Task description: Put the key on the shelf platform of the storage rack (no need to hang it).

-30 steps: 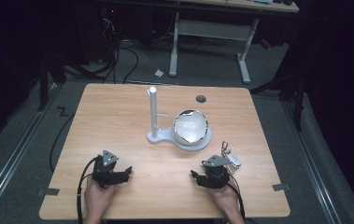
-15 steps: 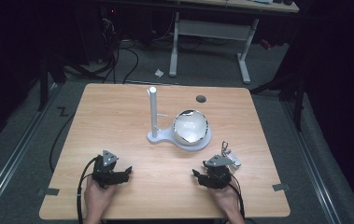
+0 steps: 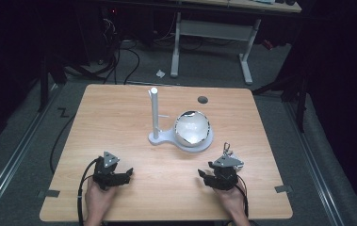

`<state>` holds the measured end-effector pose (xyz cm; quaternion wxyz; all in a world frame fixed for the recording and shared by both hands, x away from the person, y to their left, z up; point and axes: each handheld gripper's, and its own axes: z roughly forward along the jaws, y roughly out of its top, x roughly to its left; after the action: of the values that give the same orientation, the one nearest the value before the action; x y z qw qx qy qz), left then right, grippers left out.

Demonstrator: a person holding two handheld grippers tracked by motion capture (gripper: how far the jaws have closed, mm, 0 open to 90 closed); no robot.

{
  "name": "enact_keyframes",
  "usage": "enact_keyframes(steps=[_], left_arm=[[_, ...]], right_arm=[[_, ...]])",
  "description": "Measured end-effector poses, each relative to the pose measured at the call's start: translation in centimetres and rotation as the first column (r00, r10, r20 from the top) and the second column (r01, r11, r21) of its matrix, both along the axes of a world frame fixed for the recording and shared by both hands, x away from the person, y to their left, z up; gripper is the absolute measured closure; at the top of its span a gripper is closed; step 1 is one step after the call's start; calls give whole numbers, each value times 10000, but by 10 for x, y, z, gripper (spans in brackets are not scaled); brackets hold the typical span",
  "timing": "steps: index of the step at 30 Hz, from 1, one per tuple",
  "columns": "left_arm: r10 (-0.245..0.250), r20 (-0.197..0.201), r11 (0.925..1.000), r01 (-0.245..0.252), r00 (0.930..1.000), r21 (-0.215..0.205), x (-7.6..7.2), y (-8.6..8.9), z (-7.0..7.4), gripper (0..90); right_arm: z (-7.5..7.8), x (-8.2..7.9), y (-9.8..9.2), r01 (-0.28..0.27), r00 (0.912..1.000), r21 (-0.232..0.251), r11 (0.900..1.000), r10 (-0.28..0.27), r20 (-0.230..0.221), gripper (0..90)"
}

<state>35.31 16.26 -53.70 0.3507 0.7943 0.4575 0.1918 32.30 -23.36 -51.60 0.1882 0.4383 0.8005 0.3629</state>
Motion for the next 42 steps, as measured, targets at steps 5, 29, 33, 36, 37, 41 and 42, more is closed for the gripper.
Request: enact_keyframes(steps=[5,29,33,36,37,41,42], left_arm=[[1,1,10000,-1,10000,1,0,0,0,171],[0,1,10000,0,10000,4,0,0,0,171],[1,0,10000,-1,10000,3,0,0,0,171],[0,2,10000,0,10000,3,0,0,0,171],[0,1,10000,0,10000,3,0,0,0,171],[5,0,10000,-5,10000,2,0,0,0,171],[4,-1,10000,-4,10000,3,0,0,0,171]], right_arm=[[7,0,-4,2,9999,107,9999,-4,113,452],[28,-3,-44,1071,9936,483,9931,-1087,321,449],[32,-4,-51,1214,9911,547,9911,-1241,480,446],[33,-4,-56,1389,9886,628,9883,-1421,490,443],[34,-4,-59,1481,9874,648,9868,-1512,464,440],[36,-5,-76,1877,9803,736,9795,-1915,476,426],[36,-5,-78,1930,9793,715,9786,-1967,478,424]])
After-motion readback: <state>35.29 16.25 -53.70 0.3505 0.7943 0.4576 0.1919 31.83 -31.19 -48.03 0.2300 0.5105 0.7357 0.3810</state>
